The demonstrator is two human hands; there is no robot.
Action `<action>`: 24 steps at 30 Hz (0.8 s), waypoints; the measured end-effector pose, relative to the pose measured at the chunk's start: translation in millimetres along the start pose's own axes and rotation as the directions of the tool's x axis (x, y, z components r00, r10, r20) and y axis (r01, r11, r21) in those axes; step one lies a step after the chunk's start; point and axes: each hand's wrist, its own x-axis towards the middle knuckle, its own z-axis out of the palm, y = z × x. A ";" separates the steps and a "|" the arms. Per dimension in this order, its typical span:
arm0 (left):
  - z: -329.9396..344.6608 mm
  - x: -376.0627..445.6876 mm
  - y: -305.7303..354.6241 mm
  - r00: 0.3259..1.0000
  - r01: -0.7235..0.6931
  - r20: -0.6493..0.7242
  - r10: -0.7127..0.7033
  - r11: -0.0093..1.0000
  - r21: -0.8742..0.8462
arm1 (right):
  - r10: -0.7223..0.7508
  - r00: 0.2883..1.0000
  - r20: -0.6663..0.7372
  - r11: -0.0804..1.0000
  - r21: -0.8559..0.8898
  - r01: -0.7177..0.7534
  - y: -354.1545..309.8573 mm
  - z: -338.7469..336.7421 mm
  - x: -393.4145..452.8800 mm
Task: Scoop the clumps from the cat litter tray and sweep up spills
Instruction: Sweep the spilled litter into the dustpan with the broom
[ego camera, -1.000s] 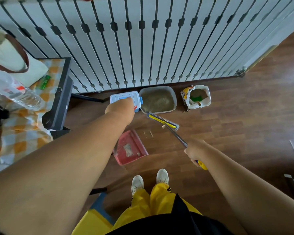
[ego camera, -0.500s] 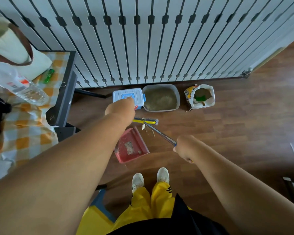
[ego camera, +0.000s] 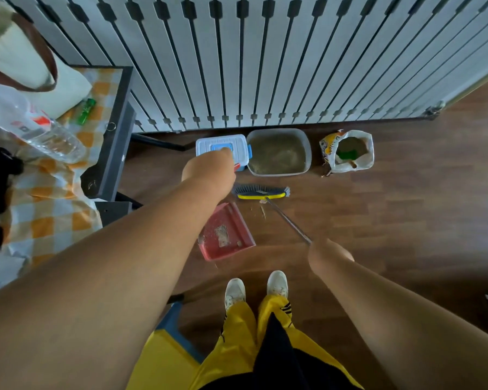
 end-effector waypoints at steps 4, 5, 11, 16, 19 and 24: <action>0.2 -0.5 8.6 1.000 -0.002 0.015 0.002 1.000 -0.005 | 0.054 0.998 0.015 0.998 -0.038 -0.054 50.1 7.5 -10.0; 0.5 -1.0 10.1 1.000 -0.003 0.017 0.003 1.000 -0.005 | 0.064 0.998 0.017 0.998 -0.031 -0.063 62.0 5.5 -11.2; -6.9 0.6 23.7 0.999 -0.008 0.034 0.009 0.999 -0.035 | 0.038 0.995 0.097 0.982 0.179 -0.055 110.7 -11.1 -17.5; -12.0 2.5 38.6 0.999 -0.006 0.051 0.007 1.000 -0.019 | 0.126 0.986 0.106 0.939 0.308 -0.153 101.2 -12.2 -4.9; -11.4 5.7 40.3 0.999 0.001 0.053 -0.001 1.000 -0.014 | 0.113 0.990 0.078 0.942 0.308 -0.132 81.6 -4.5 7.6; -8.5 12.8 42.1 0.999 0.007 0.048 -0.006 1.000 -0.023 | -0.058 0.981 0.187 0.990 0.140 0.032 45.0 29.9 9.9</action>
